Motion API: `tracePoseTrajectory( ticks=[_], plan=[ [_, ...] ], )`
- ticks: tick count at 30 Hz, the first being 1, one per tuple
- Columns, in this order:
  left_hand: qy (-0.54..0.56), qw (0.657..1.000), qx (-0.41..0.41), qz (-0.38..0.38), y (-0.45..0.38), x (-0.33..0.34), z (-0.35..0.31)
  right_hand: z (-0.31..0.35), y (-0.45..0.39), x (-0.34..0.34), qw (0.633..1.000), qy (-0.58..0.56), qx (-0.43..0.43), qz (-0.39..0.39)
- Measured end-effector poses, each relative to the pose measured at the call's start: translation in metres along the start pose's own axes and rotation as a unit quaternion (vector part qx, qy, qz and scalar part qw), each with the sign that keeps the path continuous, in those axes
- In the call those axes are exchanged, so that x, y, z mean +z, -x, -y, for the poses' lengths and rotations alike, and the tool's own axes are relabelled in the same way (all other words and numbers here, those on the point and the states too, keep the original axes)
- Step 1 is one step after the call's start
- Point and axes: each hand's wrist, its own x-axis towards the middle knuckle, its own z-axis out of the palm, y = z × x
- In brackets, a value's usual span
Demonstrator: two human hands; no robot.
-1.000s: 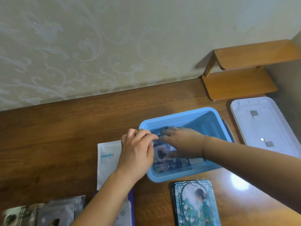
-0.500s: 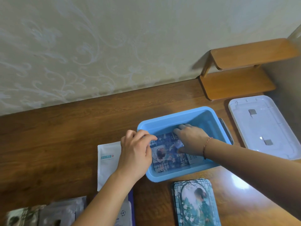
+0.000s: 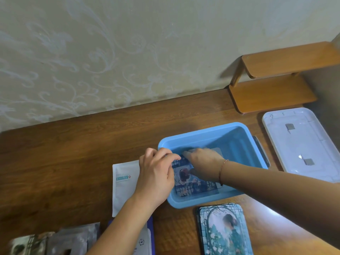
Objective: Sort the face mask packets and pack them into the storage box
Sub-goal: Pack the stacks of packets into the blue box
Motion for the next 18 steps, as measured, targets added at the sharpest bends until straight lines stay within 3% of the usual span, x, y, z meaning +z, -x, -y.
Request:
tracePoseTrajectory(
  ticks=[9,12,14,16,18],
  plan=[
    [-0.053,0.999,-0.004,0.006,0.000,-0.003,-0.006,0.010,-0.005,0.015,0.999,0.006,0.008,-0.037],
    [-0.129,0.991,0.043,-0.012,-0.001,-0.013,-0.013,-0.005,0.002,0.002,1.000,-0.013,-0.012,-0.008],
    [-0.105,0.990,0.099,-0.008,-0.008,-0.020,-0.025,-0.026,0.011,-0.010,0.999,-0.042,0.035,0.001],
    [-0.054,0.989,0.102,0.088,-0.019,-0.020,-0.043,-0.046,0.020,-0.015,0.996,-0.033,0.086,0.005],
    [-0.072,0.976,0.038,0.202,-0.035,-0.004,-0.059,-0.057,0.030,-0.015,0.992,-0.012,0.119,0.027]
  ],
)
